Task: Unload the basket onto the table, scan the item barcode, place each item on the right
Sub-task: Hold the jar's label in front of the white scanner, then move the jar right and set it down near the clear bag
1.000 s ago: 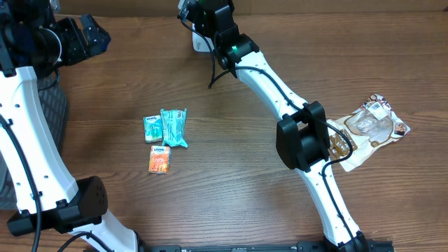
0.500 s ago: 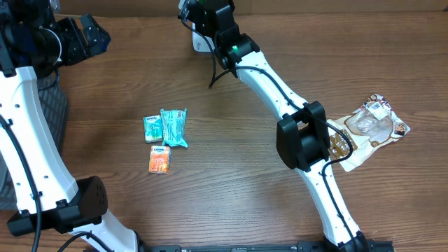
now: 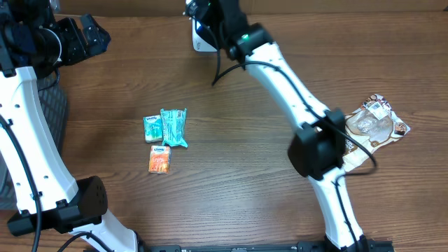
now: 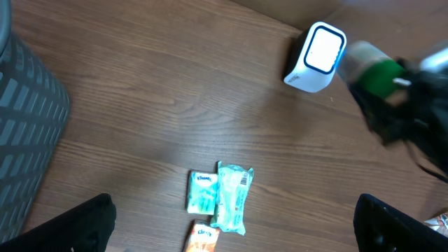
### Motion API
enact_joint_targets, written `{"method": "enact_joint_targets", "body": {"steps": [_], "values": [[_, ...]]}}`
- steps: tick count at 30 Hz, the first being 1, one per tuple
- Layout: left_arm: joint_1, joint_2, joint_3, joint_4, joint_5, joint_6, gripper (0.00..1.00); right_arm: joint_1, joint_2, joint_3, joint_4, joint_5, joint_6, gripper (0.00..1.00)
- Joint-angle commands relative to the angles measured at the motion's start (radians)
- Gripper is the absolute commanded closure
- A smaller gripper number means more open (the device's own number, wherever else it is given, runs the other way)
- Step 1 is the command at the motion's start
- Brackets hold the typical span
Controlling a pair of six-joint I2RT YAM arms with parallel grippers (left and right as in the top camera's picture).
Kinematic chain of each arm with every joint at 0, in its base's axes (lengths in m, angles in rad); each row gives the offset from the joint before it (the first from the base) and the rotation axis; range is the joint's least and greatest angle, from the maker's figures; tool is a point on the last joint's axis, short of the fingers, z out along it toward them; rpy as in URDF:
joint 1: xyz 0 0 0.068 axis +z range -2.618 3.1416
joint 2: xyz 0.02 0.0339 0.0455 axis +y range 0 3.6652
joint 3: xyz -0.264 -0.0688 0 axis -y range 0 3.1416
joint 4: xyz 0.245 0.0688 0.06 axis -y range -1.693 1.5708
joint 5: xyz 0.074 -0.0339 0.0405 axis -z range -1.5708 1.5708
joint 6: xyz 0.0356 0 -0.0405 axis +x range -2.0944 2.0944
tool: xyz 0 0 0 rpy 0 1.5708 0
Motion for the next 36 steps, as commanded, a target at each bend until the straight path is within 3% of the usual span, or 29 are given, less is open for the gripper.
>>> {"method": "enact_joint_targets", "body": {"steps": [1, 6, 9, 13, 17, 25, 36], "values": [[0.000, -0.011, 0.008, 0.001, -0.005, -0.010, 0.01, -0.011, -0.211, 0.017, -0.134, -0.105, 0.233, 0.76], [0.000, -0.011, 0.008, 0.001, -0.005, -0.010, 0.01, -0.050, -0.302, 0.017, -0.496, -0.165, 0.496, 0.76], [0.000, -0.011, 0.008, 0.001, -0.005, -0.010, 0.00, -0.090, -0.306, 0.017, -0.704, -0.165, 0.571, 0.68], [0.000, -0.011, 0.008, 0.001, -0.005, -0.010, 0.00, -0.168, -0.293, -0.044, -0.898, -0.165, 0.603, 0.68], [0.000, -0.011, 0.008, 0.001, -0.005, -0.010, 0.00, -0.243, -0.293, -0.193, -0.890, -0.165, 0.631, 0.68], [0.000, -0.011, 0.008, 0.001, -0.005, -0.010, 0.01, -0.381, -0.293, -0.542, -0.708, -0.165, 0.692, 0.68], [0.000, -0.011, 0.008, 0.001, -0.005, -0.010, 0.00, -0.517, -0.293, -0.570, -0.624, -0.165, 0.715, 0.68]]}}
